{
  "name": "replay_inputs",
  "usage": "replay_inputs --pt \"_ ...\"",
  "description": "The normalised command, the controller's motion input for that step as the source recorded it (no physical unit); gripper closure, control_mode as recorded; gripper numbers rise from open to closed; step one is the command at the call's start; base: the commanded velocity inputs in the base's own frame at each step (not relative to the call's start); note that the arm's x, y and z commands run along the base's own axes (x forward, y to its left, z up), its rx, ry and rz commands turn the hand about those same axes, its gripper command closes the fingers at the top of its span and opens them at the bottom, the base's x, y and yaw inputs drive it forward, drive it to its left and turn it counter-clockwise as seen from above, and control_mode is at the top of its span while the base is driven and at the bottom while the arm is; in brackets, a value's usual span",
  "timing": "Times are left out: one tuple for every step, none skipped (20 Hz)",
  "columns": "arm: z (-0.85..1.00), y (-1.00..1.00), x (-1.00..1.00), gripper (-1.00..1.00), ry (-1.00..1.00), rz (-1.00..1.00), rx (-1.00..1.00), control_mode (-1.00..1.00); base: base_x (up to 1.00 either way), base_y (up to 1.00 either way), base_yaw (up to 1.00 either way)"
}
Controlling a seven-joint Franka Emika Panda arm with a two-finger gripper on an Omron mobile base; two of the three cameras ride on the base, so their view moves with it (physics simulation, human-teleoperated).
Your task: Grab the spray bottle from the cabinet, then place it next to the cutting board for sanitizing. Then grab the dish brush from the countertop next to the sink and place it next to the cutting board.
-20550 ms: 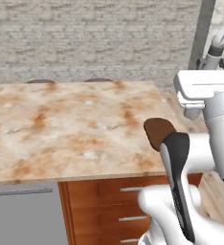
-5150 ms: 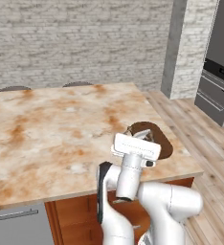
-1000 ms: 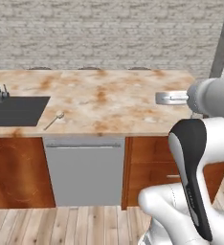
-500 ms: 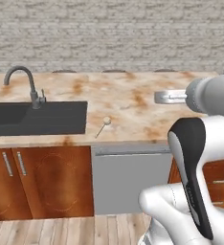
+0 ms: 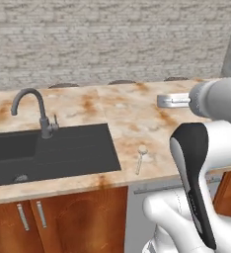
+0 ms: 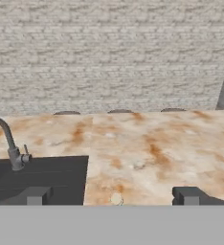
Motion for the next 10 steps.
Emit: replay_inputs --pt "0.00 0.00 0.00 -1.00 0.00 0.00 0.00 1.00 1.00 0.16 -0.21" --pt "0.00 0.00 0.00 -1.00 0.00 0.00 0.00 1.00 0.84 0.00 -0.14" --pt "0.00 0.00 0.00 -1.00 0.00 0.00 0.00 1.00 0.89 0.00 -0.12" --pt "0.00 0.00 0.00 -1.00 0.00 0.00 0.00 1.00 0.92 0.00 -0.10" --pt "0.00 0.00 0.00 -1.00 0.00 0.00 0.00 1.00 0.89 0.04 -0.07" --pt "0.00 0.00 0.00 -1.00 0.00 0.00 0.00 1.00 0.69 0.00 -0.04" --pt "0.00 0.00 0.00 -1.00 0.00 0.00 0.00 1.00 0.46 0.00 -0.01" --pt "0.00 0.00 0.00 -1.00 0.00 0.00 0.00 1.00 0.31 0.00 0.00" --pt "0.00 0.00 0.00 -1.00 0.00 0.00 0.00 1.00 0.04 0.00 0.00" --pt "0.00 0.00 0.00 -1.00 0.00 0.00 0.00 1.00 0.00 0.00 0.00"
